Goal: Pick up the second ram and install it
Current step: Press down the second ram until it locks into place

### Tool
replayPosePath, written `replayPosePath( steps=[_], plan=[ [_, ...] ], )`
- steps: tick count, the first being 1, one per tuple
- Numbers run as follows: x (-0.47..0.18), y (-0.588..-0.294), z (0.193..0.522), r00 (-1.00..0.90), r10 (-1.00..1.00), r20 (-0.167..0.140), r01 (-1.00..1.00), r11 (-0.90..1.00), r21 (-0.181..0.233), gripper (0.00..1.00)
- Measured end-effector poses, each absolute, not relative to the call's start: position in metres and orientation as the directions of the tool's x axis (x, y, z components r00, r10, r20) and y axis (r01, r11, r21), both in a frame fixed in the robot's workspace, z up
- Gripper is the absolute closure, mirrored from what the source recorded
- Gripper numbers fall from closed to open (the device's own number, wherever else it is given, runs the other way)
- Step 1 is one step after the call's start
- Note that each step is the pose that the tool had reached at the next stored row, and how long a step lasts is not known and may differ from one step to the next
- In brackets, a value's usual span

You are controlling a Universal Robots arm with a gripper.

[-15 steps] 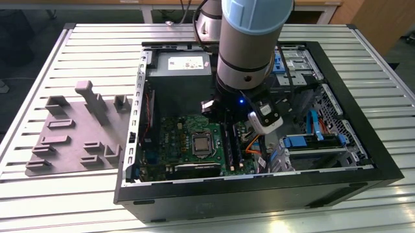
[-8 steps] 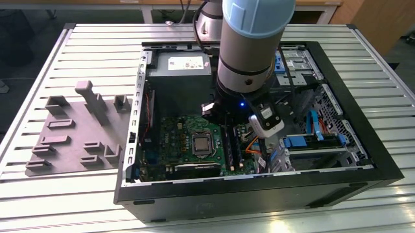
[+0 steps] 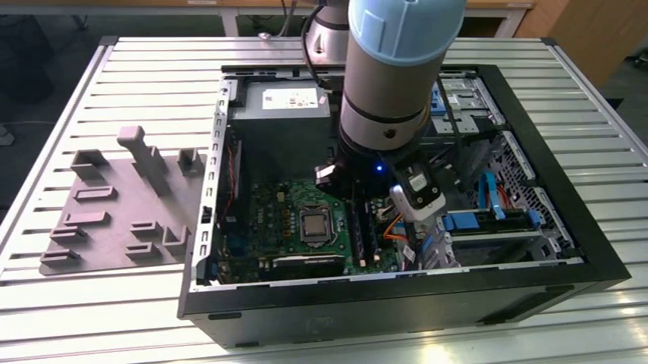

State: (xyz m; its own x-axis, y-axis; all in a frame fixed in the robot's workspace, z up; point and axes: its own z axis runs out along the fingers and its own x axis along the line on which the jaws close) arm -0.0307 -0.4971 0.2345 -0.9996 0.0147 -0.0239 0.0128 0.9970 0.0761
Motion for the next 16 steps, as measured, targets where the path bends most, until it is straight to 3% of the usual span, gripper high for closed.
replayPosePath(
  steps=[16],
  plan=[
    [-0.031,-0.51,0.235,-1.0,0.015,-0.024,0.013,0.997,0.076,0.89]
  ],
)
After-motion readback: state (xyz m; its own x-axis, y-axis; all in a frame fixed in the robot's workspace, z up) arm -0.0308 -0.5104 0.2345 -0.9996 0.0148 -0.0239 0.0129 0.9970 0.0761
